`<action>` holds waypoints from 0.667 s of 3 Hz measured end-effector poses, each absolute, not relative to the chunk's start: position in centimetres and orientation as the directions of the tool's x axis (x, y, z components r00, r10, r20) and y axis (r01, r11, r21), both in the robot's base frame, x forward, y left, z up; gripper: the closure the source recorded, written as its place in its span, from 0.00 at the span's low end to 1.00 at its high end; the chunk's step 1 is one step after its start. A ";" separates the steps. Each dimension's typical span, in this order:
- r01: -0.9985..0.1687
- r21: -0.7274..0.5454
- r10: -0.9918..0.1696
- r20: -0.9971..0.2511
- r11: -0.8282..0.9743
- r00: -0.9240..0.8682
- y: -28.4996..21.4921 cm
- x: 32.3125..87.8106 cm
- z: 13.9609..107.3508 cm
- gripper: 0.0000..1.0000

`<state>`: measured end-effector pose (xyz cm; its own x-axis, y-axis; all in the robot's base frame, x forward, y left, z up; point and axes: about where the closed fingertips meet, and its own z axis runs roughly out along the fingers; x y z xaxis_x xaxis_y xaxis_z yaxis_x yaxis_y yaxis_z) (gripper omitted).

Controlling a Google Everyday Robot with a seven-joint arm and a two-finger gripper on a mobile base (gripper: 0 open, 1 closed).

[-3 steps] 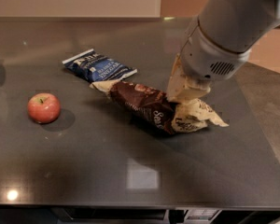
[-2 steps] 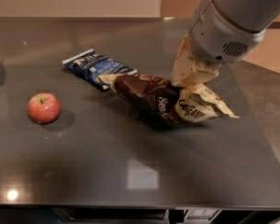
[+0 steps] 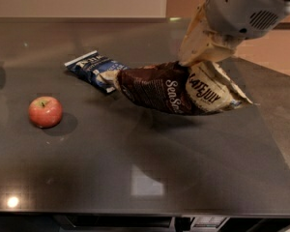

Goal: Pick brown chip bag

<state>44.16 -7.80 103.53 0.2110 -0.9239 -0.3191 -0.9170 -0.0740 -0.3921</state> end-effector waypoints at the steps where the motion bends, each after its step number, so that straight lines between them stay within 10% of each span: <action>1: -0.898 -0.431 -0.911 -0.330 -0.087 0.246 -7.6 43.9 105.4 1.00; 2: -0.867 -0.488 -0.889 -0.348 -0.099 0.298 -7.1 42.6 109.0 1.00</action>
Offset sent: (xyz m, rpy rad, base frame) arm 0.0003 -0.0010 0.0409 0.0557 -0.0803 0.0574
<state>42.55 -7.10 108.98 0.2978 -0.8887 -0.3485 -0.8670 -0.0990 -0.4884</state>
